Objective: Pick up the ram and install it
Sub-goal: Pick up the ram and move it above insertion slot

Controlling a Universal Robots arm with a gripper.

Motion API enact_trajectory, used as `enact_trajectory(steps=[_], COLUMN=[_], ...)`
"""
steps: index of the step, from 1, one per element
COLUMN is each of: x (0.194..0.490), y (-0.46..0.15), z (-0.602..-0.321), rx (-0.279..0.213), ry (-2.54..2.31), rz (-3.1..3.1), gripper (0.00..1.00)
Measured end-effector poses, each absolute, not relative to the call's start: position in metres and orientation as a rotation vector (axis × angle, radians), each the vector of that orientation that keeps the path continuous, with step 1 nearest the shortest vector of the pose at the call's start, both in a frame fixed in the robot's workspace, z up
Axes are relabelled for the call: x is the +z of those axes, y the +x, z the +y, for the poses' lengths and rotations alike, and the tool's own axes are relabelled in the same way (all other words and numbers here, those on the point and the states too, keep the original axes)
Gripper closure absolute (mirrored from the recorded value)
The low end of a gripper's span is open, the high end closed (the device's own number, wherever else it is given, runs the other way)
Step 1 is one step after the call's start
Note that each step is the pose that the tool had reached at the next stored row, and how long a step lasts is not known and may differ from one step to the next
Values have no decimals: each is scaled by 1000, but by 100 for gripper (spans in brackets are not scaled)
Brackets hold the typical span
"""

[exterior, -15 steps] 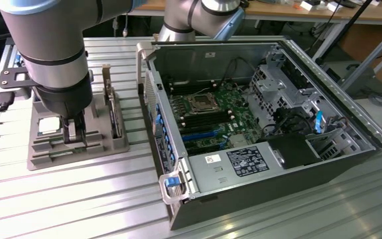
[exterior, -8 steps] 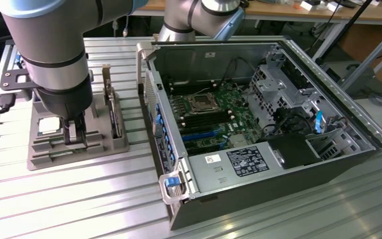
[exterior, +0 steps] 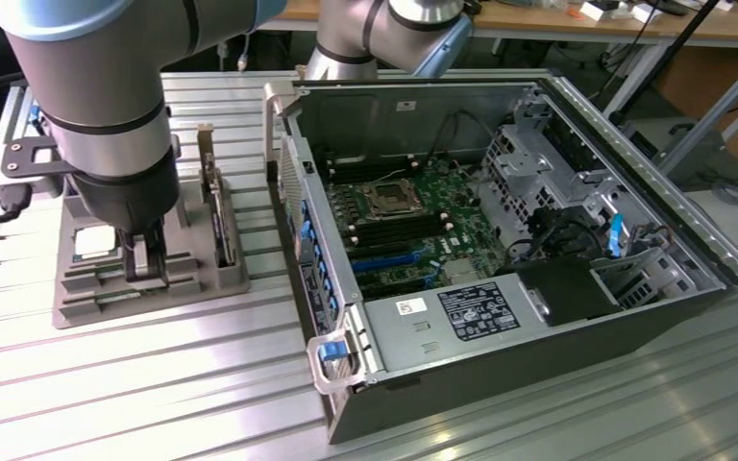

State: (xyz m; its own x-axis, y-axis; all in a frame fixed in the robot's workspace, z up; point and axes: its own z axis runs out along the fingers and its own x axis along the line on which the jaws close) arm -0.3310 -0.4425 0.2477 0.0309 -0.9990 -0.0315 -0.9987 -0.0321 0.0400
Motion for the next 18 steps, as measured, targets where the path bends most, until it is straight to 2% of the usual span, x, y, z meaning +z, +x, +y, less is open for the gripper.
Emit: enact_trajectory(steps=[18], x=[240], y=[-346], z=[-438], rx=[-79], ry=[2251], rz=[-2181], gripper=[58])
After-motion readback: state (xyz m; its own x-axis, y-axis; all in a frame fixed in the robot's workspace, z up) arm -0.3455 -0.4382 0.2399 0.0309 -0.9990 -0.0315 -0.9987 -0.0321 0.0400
